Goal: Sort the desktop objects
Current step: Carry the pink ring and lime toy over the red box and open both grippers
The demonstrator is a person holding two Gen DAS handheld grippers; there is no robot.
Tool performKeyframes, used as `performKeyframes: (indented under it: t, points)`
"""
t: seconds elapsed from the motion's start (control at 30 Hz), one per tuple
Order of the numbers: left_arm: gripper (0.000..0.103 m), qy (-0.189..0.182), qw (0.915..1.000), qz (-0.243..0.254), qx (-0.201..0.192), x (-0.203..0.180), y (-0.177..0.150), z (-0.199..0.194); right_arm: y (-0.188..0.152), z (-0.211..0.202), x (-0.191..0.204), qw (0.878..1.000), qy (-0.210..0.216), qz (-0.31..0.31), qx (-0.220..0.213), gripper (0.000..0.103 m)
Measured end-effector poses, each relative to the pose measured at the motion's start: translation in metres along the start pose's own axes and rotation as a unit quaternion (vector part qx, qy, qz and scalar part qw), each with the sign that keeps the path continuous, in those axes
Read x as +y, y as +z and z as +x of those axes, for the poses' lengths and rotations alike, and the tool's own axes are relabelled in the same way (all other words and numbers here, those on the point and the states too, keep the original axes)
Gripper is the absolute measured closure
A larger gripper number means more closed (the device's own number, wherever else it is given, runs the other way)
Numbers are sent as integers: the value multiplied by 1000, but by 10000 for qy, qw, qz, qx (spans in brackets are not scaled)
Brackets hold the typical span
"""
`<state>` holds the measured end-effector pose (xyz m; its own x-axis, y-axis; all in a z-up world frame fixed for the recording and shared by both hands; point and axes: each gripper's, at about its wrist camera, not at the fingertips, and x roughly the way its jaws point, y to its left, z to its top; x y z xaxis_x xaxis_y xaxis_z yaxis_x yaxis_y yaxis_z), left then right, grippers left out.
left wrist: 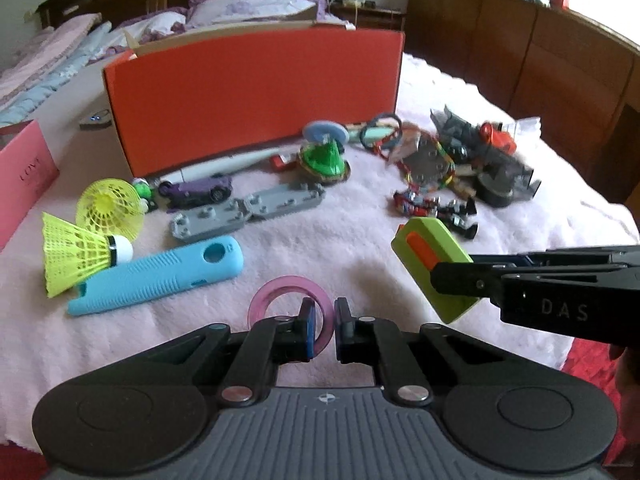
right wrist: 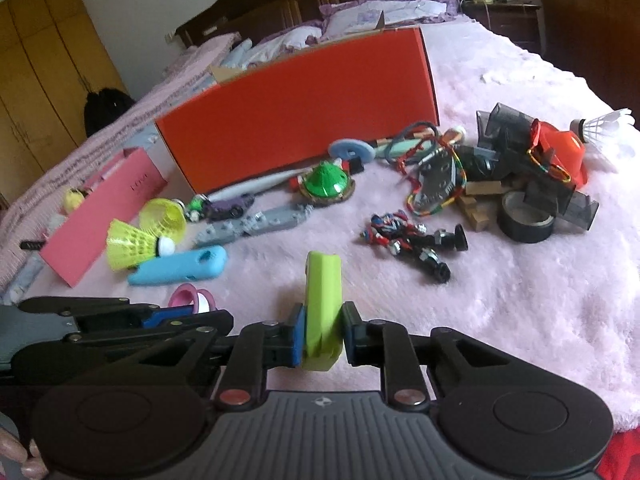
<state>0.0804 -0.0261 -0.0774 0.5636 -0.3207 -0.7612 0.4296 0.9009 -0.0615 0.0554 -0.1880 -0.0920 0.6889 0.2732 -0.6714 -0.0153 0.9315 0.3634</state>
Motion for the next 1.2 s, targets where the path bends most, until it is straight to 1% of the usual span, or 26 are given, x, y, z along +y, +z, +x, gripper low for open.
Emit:
performKeyframes:
  t: [0.17, 0.27, 0.37, 0.47, 0.57, 0.67, 0.73, 0.77, 0.8, 0.83, 0.87, 0.9, 0.93, 0.97, 1.07, 1.13, 1.2]
  points:
    - [92, -92, 9997, -187, -124, 6, 15, -11, 12, -14, 6, 9997, 146, 20, -194, 82]
    - [92, -60, 9997, -166, -194, 8, 28, -13, 24, -19, 11, 9992, 218, -65, -316, 82]
    - [92, 25, 9993, -62, -360, 11, 49, -16, 40, -19, 18, 9985, 272, -193, -434, 82]
    - [92, 175, 9976, 86, -659, 16, 84, -18, 64, -18, 24, 9971, 361, -288, -602, 82]
    - [92, 336, 9944, 239, -969, 21, 121, -19, 97, -16, 32, 9941, 439, -436, -885, 82]
    - [92, 518, 9898, 369, -1277, 26, 160, -19, 140, -11, 42, 9883, 413, -652, -1313, 82]
    - [92, 638, 9879, 333, -1371, 33, 194, -10, 174, -3, 49, 9844, 389, -746, -1543, 82]
    - [93, 650, 9882, 299, -1351, 37, 210, -4, 191, 3, 53, 9831, 359, -771, -1619, 82]
    - [91, 659, 9893, 226, -1282, 43, 226, 5, 207, 10, 57, 9824, 323, -785, -1665, 82]
    - [82, 692, 9902, 149, -1204, 49, 240, 13, 220, 17, 58, 9823, 263, -755, -1696, 82]
    - [64, 750, 9909, 91, -1112, 53, 250, 19, 231, 24, 58, 9825, 185, -686, -1723, 81]
    - [54, 841, 9912, 29, -1021, 59, 258, 27, 242, 31, 57, 9826, 106, -617, -1750, 81]
    - [47, 907, 9912, -4, -965, 62, 262, 32, 251, 37, 56, 9829, 39, -534, -1763, 77]
    - [47, 957, 9911, -24, -921, 65, 264, 36, 256, 41, 53, 9834, 5, -452, -1756, 73]
    - [46, 932, 9921, 61, -833, 68, 257, 38, 258, 42, 44, 9839, 1, -371, -1746, 73]
    - [42, 852, 9932, 81, -788, 67, 244, 38, 248, 39, 38, 9841, 2, -421, -1726, 70]
    - [42, 742, 9946, 28, -728, 67, 227, 38, 233, 38, 32, 9858, -27, -443, -1618, 68]
